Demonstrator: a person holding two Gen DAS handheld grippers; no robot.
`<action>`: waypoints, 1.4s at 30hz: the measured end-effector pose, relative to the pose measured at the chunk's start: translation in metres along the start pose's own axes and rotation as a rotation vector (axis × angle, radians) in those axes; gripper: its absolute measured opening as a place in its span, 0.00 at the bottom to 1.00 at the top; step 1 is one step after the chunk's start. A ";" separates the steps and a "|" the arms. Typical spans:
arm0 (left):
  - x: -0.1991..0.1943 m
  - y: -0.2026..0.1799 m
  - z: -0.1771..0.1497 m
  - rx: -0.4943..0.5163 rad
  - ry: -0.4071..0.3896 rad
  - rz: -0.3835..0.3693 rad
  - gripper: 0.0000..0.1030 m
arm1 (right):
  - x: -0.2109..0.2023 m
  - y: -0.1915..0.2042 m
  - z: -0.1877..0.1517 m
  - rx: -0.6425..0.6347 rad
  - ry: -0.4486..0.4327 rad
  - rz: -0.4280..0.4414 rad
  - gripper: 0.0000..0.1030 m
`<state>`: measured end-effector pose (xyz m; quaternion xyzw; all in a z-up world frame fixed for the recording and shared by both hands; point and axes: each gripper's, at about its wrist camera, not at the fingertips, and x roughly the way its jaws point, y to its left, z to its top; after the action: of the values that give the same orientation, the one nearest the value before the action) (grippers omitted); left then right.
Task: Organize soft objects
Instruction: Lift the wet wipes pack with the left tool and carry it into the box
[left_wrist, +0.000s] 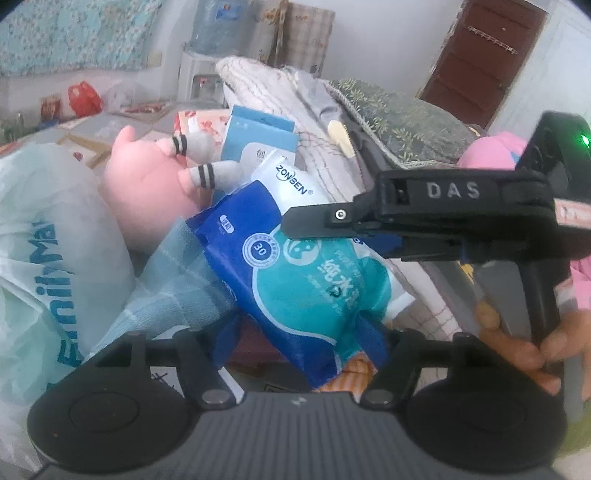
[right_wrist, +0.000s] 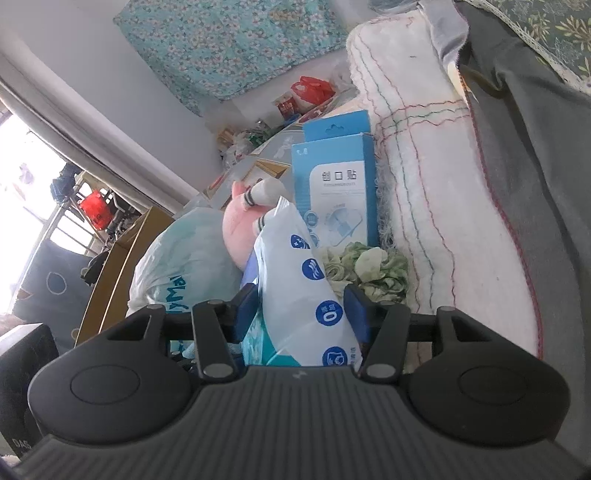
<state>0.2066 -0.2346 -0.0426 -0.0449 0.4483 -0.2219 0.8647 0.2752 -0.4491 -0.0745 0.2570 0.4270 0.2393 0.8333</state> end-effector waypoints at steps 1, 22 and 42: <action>0.002 0.001 0.002 -0.007 0.008 -0.003 0.70 | 0.001 -0.002 0.000 0.004 -0.001 0.005 0.50; -0.030 0.000 0.009 -0.055 -0.080 -0.093 0.67 | -0.022 0.017 -0.003 -0.014 -0.114 0.102 0.40; -0.161 0.031 -0.010 -0.108 -0.328 -0.110 0.67 | -0.074 0.171 -0.013 -0.271 -0.200 0.127 0.38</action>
<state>0.1285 -0.1373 0.0643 -0.1511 0.3092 -0.2341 0.9092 0.1952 -0.3627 0.0704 0.1916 0.2886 0.3202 0.8818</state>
